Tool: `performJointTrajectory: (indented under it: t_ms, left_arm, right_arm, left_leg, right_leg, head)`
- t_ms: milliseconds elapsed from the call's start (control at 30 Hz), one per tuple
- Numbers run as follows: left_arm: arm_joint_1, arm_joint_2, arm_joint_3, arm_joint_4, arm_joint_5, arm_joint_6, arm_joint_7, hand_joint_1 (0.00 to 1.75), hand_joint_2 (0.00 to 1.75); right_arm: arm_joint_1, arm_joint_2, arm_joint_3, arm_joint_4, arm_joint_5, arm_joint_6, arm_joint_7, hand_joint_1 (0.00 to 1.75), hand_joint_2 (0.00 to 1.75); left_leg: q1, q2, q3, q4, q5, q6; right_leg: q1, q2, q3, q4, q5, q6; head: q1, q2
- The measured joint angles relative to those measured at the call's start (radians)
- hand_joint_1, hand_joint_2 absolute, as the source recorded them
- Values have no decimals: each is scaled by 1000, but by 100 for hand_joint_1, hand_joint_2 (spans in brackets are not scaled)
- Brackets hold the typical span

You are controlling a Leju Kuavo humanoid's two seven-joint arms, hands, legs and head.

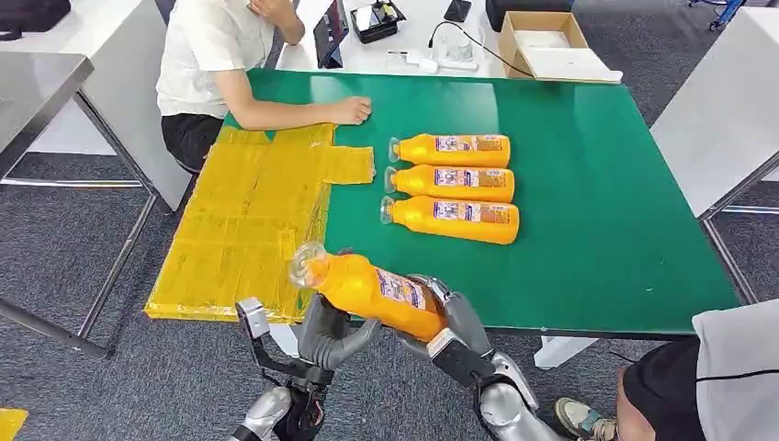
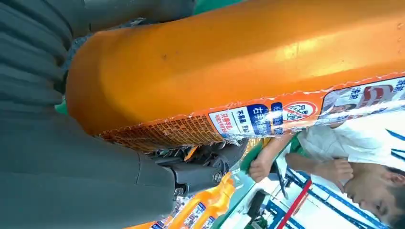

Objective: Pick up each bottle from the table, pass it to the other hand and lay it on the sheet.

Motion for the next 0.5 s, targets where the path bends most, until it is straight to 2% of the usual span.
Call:
performJointTrajectory:
  t_ms: [267,300,333,500]
  left_arm:
    - [-7,0,-8,2,16,-44,-4,0,175]
    - [-7,0,-8,2,17,-50,-4,110,175]
    - [-7,0,-8,2,21,-55,-3,175,175]
    - [-13,1,-1,2,39,-73,-3,175,175]
  right_arm:
    - [-34,21,38,23,-12,37,21,175,175]
    - [-38,23,40,29,-13,41,21,175,175]
    - [-43,25,47,35,-12,46,22,175,175]
    - [-56,37,77,61,5,56,29,175,175]
  left_leg:
    - [0,0,0,0,0,0]
    - [0,0,0,0,0,0]
    - [0,0,0,0,0,0]
    - [0,0,0,0,0,0]
  right_leg:
    - [0,0,0,0,0,0]
    - [0,0,0,0,0,0]
    - [0,0,0,0,0,0]
    - [0,0,0,0,0,0]
  head:
    - [0,0]
    - [0,0]
    - [0,0]
    - [0,0]
